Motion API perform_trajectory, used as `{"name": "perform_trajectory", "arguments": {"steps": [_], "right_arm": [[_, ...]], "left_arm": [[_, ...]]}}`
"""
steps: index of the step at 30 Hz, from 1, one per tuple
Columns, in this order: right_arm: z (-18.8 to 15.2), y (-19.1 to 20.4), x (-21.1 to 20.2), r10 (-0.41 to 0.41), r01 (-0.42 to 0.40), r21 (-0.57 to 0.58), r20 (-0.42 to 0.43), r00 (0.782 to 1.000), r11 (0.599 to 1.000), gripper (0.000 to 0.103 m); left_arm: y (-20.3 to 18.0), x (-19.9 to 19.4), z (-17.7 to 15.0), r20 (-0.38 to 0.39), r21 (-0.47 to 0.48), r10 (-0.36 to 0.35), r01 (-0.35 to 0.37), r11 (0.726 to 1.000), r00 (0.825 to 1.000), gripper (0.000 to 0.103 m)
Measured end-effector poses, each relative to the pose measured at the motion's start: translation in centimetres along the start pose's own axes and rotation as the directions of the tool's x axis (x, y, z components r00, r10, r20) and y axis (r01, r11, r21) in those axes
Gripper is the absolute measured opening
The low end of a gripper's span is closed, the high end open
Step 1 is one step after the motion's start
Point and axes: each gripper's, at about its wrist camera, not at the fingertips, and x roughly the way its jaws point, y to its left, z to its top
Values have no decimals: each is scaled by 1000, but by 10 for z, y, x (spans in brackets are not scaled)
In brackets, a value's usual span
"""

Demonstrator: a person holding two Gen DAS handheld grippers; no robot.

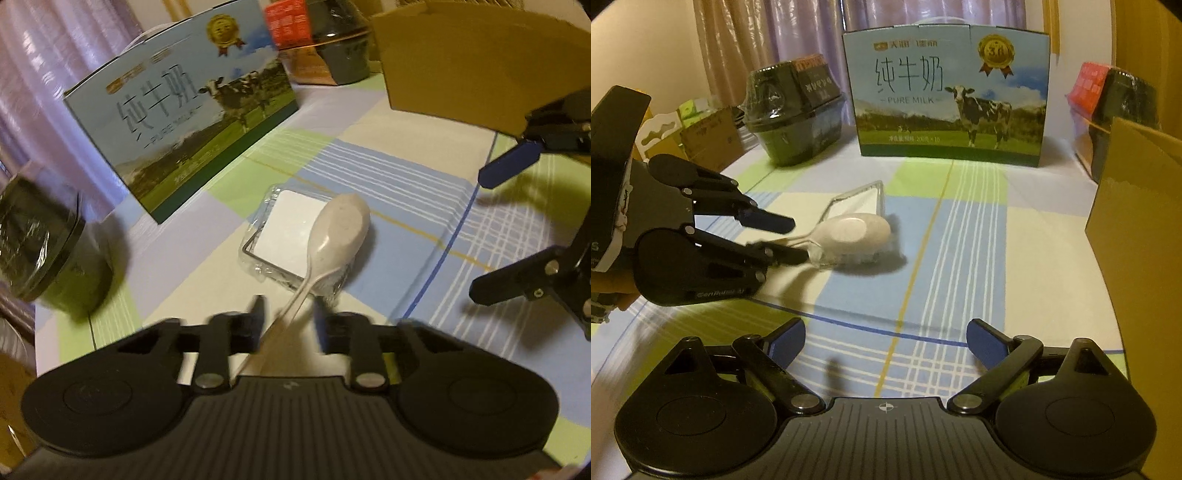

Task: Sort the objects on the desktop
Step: 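Grasp the white spoon handle with the left tool while the right tool grasps the clear tray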

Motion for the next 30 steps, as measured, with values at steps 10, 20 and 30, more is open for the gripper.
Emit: {"name": "perform_trajectory", "arguments": {"steps": [10, 20, 30], "right_arm": [[1, 2, 6, 11, -11, 7, 2, 1000, 1000, 92], [18, 17, 14, 27, -27, -21, 39, 999, 999, 92], [43, 27, 56, 27, -23, -62, 60, 998, 998, 92]], "left_arm": [[2, -30, -6, -54, -217, -3, -8, 976, 999, 5], [21, -63, -46, -77, -606, 48, -85, 791, 996, 5], [30, -60, -59, -70, -638, 56, -88, 765, 996, 19]]}}
